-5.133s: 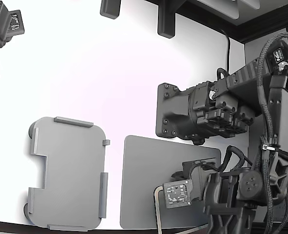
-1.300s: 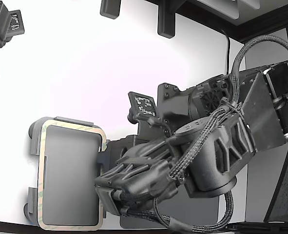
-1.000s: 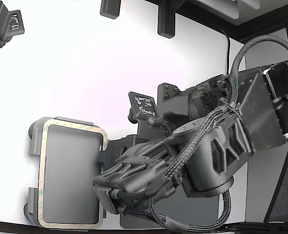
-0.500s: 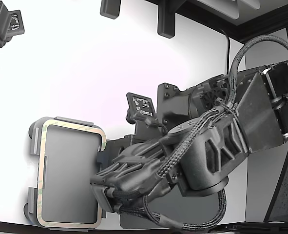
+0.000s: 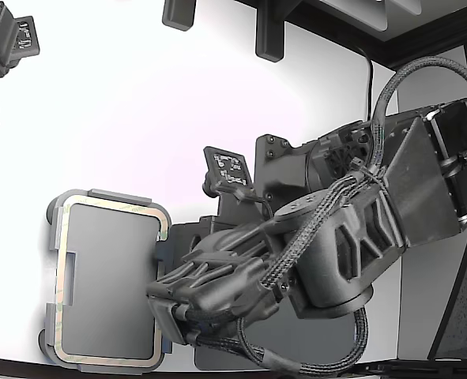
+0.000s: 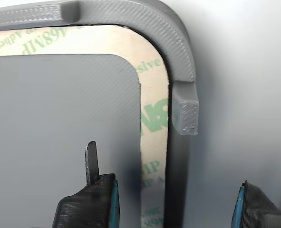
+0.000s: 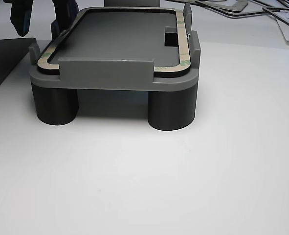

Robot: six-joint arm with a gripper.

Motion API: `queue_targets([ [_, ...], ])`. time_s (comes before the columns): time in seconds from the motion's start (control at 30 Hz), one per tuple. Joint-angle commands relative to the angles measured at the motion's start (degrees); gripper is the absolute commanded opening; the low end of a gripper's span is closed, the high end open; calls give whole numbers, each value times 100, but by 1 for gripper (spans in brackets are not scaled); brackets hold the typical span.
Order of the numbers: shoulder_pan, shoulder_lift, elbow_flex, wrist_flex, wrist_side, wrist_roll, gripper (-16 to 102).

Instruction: Move top rectangular frame to the holder.

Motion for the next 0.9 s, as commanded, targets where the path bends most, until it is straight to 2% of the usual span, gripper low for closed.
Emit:
queue_targets([
  [0.0, -79, 176, -299, 35, 185, -237, 100],
  [0.2, 79, 896, -571, -97, 1116, -2619, 100],
  [0.37, 62, 2250, 149, -606, 2127, -5528, 100],
  [0.7, -1134, 5862, 3876, -3023, 1828, -9879, 100],
  [0.87, -1793, 7242, 5106, -3094, 1230, -10573, 100],
])
